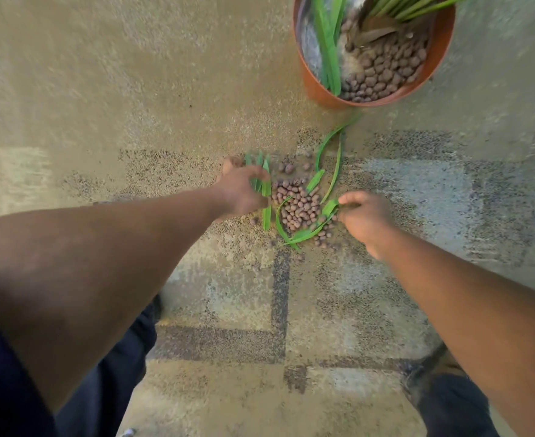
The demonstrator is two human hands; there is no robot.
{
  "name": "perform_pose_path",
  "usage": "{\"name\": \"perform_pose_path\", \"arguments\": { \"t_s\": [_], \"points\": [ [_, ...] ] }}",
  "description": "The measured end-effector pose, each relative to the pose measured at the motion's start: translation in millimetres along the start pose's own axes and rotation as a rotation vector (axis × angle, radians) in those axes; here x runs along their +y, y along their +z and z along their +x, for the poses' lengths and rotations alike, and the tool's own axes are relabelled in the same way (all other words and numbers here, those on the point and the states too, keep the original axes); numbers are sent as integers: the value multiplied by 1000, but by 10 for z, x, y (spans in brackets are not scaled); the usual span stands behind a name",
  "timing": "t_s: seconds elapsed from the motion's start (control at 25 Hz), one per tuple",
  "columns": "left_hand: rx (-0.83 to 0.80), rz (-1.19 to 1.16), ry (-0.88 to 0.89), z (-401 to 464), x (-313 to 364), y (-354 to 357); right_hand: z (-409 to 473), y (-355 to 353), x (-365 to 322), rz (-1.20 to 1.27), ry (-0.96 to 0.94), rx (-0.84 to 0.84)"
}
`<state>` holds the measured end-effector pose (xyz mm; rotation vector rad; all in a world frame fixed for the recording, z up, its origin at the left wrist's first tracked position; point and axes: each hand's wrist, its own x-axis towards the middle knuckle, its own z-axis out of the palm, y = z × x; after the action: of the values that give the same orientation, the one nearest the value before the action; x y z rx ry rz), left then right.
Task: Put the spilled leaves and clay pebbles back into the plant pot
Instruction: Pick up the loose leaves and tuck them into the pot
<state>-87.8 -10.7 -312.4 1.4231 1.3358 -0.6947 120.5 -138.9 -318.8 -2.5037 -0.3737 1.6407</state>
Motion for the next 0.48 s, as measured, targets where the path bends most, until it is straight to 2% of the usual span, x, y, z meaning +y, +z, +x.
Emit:
{"name": "perform_pose_path", "arguments": {
  "t_s": [0.08, 0.16, 0.36, 0.48],
  "points": [
    [-10, -148, -41, 23, 57, -29, 14, -29, -37, 25, -49, -17],
    [-22, -193, -31, 27, 137, -6, 8, -57, -90, -14, -106, -31],
    [87, -113, -21, 8, 162, 162, -23, 20, -133, -138, -169, -37],
    [145, -95, -82, 10, 150, 196, -17, 50, -132, -192, -184, -17]
  ]
}}
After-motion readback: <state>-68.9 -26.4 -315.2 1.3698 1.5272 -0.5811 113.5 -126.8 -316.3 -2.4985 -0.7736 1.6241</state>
